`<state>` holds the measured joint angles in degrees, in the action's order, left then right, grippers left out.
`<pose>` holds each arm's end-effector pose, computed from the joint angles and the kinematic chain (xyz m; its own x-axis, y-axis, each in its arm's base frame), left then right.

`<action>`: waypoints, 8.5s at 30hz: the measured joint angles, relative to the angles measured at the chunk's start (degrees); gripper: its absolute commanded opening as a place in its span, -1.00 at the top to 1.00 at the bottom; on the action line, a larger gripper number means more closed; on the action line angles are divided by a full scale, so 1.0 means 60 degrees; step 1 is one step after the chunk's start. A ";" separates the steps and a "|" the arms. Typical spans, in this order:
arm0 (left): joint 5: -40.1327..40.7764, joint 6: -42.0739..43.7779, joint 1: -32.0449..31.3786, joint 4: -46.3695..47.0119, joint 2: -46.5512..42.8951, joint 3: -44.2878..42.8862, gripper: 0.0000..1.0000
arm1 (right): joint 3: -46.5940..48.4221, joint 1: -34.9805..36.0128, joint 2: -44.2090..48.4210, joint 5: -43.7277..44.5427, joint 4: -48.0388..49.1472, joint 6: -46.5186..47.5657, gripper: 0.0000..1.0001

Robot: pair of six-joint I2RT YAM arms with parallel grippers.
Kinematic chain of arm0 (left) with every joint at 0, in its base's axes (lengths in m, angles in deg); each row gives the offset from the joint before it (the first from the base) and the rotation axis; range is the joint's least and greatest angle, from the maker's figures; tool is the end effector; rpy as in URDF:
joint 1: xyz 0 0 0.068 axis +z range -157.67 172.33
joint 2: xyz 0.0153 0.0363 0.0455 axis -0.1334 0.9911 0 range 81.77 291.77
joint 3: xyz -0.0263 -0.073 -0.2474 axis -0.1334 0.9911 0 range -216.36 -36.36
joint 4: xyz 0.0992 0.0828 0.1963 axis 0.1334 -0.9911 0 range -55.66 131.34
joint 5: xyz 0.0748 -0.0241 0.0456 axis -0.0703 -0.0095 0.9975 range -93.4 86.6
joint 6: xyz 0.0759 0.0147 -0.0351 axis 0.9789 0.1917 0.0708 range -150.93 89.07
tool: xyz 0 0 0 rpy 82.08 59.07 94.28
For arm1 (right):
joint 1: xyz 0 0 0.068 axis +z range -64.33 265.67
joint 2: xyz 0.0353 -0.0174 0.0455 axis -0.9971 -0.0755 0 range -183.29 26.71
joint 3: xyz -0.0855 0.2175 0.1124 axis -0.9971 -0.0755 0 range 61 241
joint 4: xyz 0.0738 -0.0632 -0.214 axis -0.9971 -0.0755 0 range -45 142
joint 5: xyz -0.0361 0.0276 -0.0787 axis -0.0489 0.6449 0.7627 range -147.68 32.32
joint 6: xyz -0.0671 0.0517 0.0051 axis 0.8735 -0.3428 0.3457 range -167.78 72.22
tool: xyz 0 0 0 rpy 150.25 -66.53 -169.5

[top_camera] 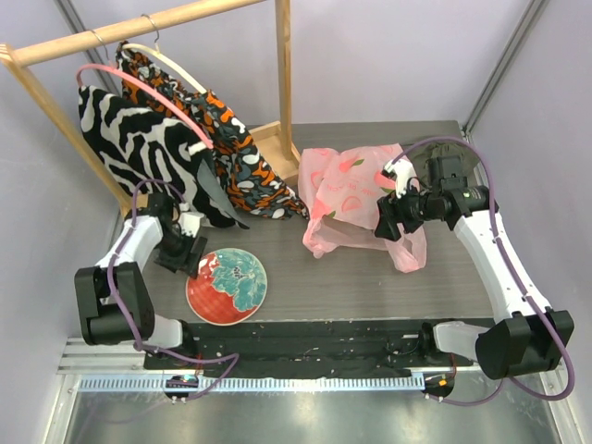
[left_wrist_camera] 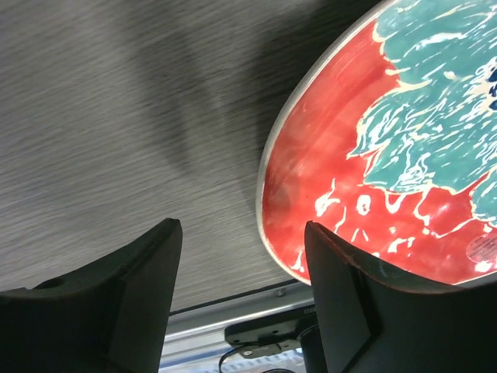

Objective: Take the fake fruits out of the plastic bag
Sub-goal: Move the plate to the center of the board, then adjust the plastic bag at the center of the board, then take out the fake fruit from the plastic bag, then place the fake fruit on the plate, then adjust the fake fruit on the plate.

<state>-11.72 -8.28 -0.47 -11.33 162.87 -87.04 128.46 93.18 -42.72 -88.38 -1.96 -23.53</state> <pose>0.2158 0.0164 0.1557 -0.9500 0.2641 -0.1662 0.2808 0.9559 -0.0861 0.2211 0.0675 0.2857 -0.5860 -0.4336 -0.6845 -0.6984 0.6987 0.1553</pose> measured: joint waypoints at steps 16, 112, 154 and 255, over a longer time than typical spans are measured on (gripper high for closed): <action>0.0233 -0.0138 -0.2874 0.0703 0.0550 0.0634 0.18 | 0.0011 0.0000 0.0157 0.0149 0.0135 -0.0015 -0.43; -0.2973 -0.5184 -0.7766 0.1570 0.5938 -1.1213 1.00 | 0.1617 0.1275 -0.2040 0.1727 0.2470 -0.1381 0.19; -0.4124 -0.6284 -0.7431 0.2102 0.5683 -1.0473 1.00 | 0.1920 0.0648 -0.6218 0.5501 0.1781 -0.7879 -0.21; -0.2692 0.0164 -0.8954 0.1668 -0.1166 -0.4116 -0.96 | 0.3595 -0.0404 -0.6262 0.1490 -0.2488 0.2124 -0.45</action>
<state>-27.87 -7.29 -54.19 -1.32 155.87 -111.74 150.04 90.75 -80.29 -79.44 -16.89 -10.79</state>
